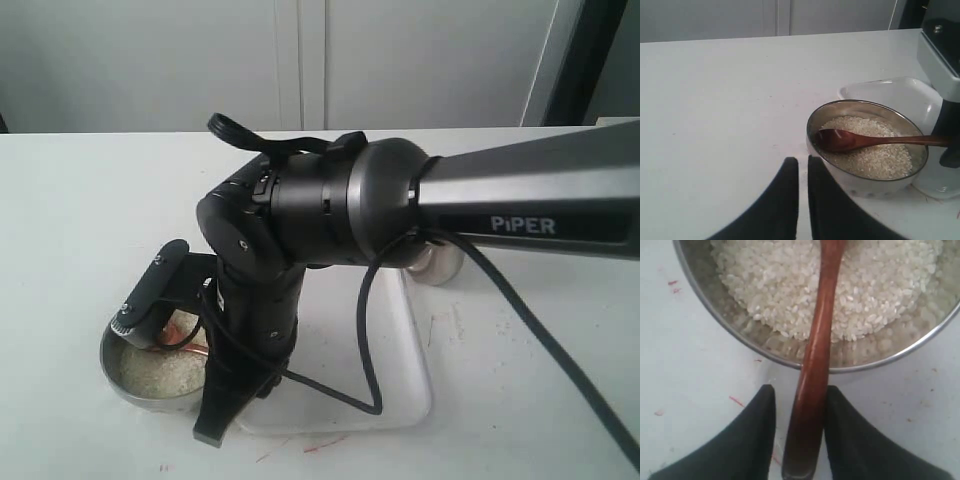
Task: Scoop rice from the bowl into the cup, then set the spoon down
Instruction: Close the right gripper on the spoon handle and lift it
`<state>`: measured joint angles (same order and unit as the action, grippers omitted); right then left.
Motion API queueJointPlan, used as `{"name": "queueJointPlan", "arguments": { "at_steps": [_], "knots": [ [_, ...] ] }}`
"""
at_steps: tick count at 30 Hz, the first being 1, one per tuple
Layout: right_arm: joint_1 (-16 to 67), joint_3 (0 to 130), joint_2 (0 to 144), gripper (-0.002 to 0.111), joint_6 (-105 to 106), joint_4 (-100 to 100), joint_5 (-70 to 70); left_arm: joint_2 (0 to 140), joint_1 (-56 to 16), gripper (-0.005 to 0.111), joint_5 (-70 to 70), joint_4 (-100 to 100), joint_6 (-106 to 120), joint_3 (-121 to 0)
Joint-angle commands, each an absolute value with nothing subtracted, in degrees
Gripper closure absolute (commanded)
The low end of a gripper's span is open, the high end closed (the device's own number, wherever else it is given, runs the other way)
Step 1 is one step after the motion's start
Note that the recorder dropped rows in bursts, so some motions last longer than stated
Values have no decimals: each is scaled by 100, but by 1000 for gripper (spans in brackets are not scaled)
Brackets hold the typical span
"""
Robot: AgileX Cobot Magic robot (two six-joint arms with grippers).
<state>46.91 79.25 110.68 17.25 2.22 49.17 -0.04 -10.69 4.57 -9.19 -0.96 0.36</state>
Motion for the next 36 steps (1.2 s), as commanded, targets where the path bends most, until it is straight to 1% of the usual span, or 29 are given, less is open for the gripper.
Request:
{"name": "queueJointPlan", "arguments": {
  "at_steps": [1,6,13,17,22,30,33,36],
  "knots": [
    [4677,7927,11057,81,1781,259,4893,0,-1074,92,438,-978,-106,0],
    [4677,7927,11057,86,1771,259,4813,0,-1074,92,438,-978,-106,0],
    [4677,7927,11057,100,1628,259,4808,0,-1074,92,438,-978,-106,0],
    [4677,7927,11010,108,1628,259,5040,0,-1074,92,438,-978,-106,0],
    [4689,7927,10600,108,1628,259,5568,0,-1074,92,438,-978,-106,0],
    [4806,7937,9361,108,1360,290,6388,0,-1074,92,438,-978,-106,0],
    [5128,7937,8907,108,1042,699,6612,0,-1074,92,438,-978,-106,0],
    [5638,7937,8671,108,240,1876,6996,0,-1074,92,438,-978,-106,0]
  ]
}}
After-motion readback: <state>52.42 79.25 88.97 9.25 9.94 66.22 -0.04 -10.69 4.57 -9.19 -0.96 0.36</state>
